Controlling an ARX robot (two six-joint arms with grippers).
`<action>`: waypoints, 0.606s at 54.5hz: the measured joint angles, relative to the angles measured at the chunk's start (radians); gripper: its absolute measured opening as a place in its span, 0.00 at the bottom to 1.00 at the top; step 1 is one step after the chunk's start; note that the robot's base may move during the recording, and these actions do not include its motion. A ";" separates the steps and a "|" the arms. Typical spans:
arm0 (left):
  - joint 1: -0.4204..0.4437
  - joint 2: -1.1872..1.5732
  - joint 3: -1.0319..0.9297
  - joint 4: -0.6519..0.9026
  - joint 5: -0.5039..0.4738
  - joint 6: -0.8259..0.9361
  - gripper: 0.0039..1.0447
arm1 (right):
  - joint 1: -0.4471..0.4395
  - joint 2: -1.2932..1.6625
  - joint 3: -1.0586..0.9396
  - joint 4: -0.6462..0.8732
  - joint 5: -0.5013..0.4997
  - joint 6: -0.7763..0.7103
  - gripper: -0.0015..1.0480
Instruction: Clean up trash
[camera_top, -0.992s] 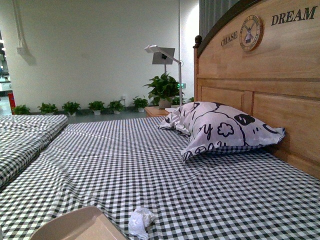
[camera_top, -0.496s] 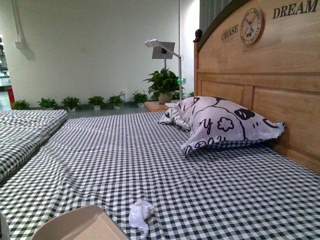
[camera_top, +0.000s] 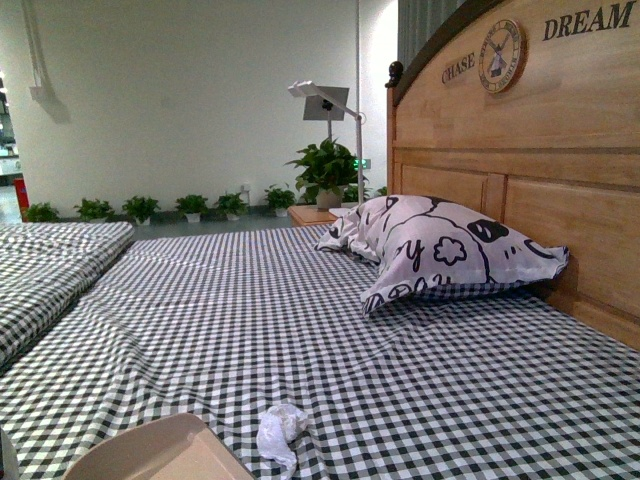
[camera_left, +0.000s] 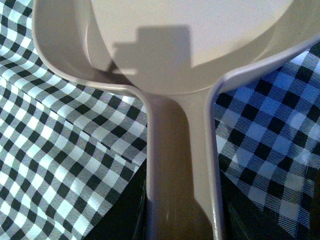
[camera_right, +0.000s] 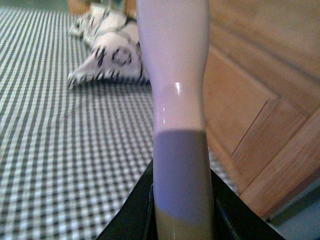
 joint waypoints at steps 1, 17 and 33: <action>0.000 0.000 0.000 0.000 0.000 0.000 0.26 | -0.007 0.014 0.003 -0.004 -0.021 0.011 0.19; 0.000 0.000 0.001 0.000 0.000 0.001 0.26 | -0.087 0.523 0.080 0.224 -0.230 0.051 0.19; 0.000 0.000 0.001 0.000 0.000 0.002 0.26 | -0.035 0.970 0.250 0.343 -0.200 0.014 0.19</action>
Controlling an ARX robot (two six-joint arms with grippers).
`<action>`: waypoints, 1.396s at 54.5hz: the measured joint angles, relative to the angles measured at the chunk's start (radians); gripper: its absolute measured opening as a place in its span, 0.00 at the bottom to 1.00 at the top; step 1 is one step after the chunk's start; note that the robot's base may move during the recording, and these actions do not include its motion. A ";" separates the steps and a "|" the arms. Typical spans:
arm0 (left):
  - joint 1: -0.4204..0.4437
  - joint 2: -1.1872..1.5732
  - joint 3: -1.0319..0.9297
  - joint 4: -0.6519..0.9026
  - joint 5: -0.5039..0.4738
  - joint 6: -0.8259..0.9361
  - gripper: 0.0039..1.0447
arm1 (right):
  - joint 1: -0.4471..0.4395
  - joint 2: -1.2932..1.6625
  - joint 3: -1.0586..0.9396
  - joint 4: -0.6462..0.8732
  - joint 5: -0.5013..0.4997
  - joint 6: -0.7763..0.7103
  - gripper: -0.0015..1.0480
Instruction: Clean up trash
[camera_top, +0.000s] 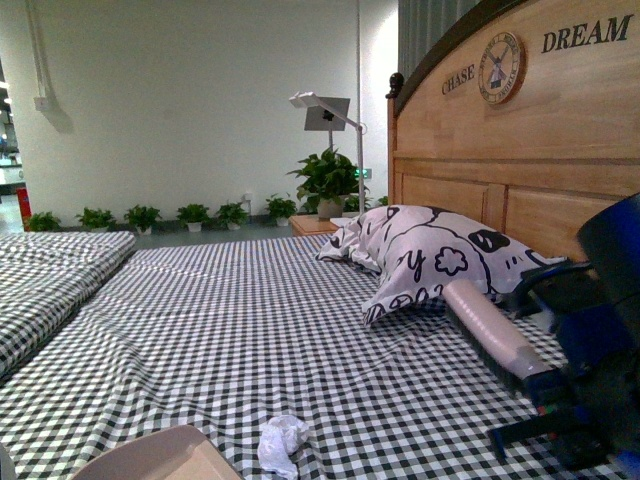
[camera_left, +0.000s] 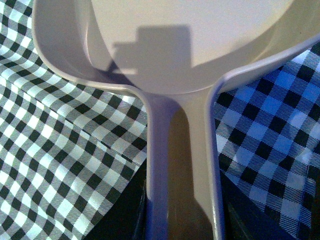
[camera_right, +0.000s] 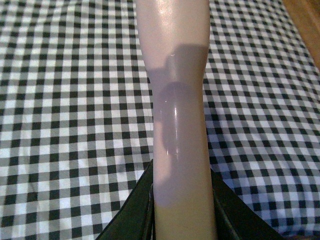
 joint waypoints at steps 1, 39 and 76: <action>0.000 0.000 0.000 0.000 0.000 0.000 0.26 | 0.004 0.009 0.005 0.000 0.002 0.000 0.19; 0.000 0.000 0.000 0.000 0.000 0.000 0.26 | 0.140 0.292 0.097 0.046 0.047 -0.033 0.19; 0.000 0.000 0.000 0.000 0.000 0.000 0.26 | 0.148 0.021 -0.011 -0.027 -0.604 -0.053 0.19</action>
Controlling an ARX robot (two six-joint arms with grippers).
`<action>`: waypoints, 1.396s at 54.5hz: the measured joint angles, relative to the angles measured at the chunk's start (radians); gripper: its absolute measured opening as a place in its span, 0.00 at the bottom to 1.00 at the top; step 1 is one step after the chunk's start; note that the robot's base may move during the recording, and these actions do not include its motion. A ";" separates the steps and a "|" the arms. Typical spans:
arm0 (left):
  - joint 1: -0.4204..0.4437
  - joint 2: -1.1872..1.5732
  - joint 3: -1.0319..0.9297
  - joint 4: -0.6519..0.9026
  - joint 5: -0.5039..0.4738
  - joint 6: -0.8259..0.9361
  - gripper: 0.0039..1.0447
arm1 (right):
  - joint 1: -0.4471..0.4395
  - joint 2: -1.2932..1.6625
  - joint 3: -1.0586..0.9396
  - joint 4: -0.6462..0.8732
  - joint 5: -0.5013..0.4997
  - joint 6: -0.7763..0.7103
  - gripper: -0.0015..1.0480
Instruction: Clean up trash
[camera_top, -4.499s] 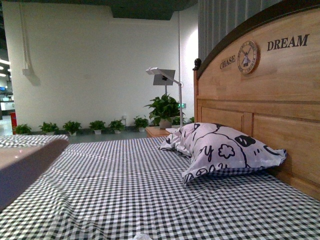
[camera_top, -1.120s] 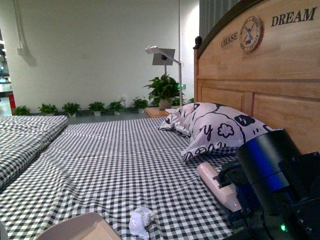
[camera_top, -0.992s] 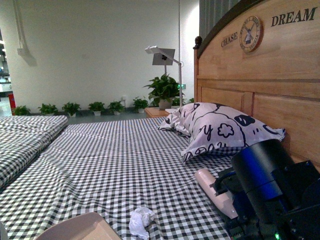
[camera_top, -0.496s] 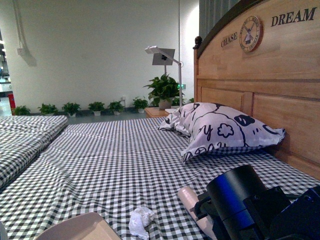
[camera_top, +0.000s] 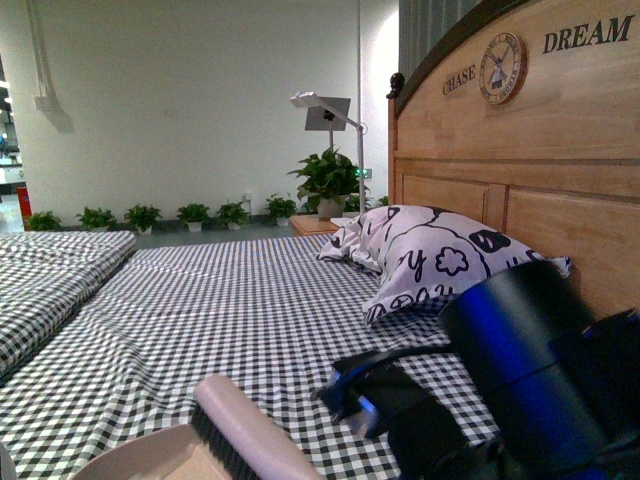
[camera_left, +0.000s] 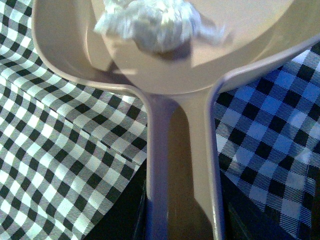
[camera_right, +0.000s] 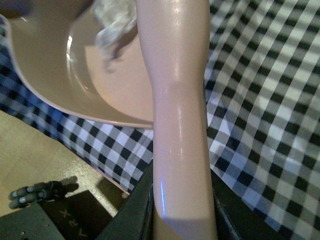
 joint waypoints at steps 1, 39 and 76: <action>0.000 0.000 0.000 0.000 0.000 0.000 0.26 | -0.007 -0.008 0.000 -0.003 0.000 0.000 0.19; -0.002 -0.022 -0.087 0.365 -0.042 -0.249 0.26 | -0.355 -0.356 -0.129 0.031 0.136 0.063 0.19; -0.019 -0.592 -0.248 0.528 -0.414 -0.687 0.26 | -0.486 -1.082 -0.139 -0.283 0.127 0.142 0.19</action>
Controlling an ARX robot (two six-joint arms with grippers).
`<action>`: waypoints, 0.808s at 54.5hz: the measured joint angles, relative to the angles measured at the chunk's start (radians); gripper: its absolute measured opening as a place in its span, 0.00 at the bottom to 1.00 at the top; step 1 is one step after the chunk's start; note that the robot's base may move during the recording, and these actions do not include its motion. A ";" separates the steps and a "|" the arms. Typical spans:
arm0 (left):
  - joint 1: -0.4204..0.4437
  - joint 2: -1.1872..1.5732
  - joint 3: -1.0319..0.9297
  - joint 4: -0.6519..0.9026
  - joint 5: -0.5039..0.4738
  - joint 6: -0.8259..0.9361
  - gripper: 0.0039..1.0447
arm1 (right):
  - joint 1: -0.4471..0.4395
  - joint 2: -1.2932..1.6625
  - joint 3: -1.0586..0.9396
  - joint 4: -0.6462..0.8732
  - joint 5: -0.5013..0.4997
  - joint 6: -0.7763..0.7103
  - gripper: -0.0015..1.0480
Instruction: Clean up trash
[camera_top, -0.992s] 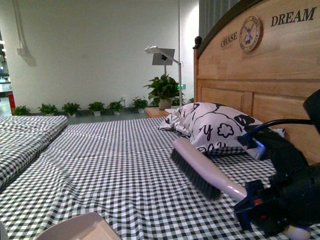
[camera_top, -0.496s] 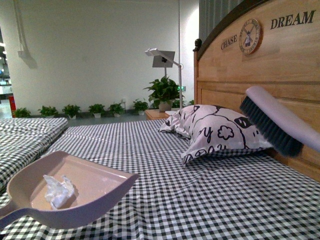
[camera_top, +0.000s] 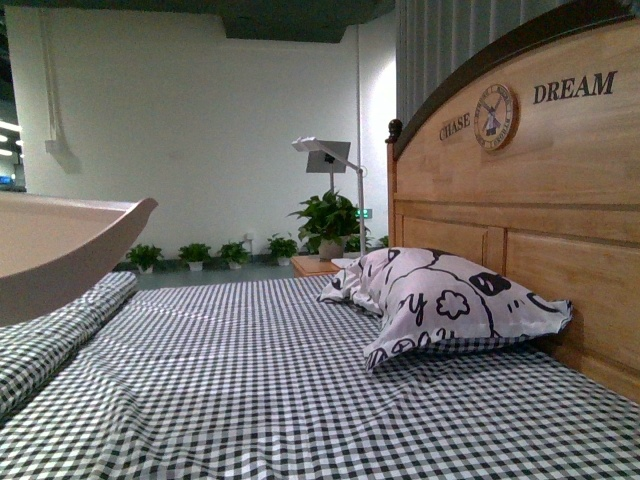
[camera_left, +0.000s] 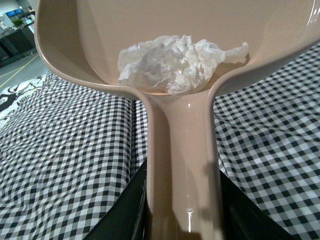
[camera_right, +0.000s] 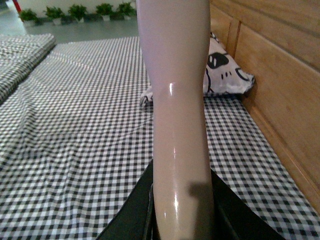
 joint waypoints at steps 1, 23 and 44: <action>0.000 -0.039 -0.015 -0.002 -0.005 -0.002 0.26 | -0.005 -0.012 0.002 -0.004 0.000 0.003 0.19; -0.033 -0.563 -0.107 -0.263 0.007 -0.046 0.26 | 0.016 -0.180 0.011 -0.044 0.058 0.096 0.19; -0.013 -0.757 -0.129 -0.386 0.019 -0.107 0.26 | 0.075 -0.183 -0.004 -0.029 0.135 0.105 0.19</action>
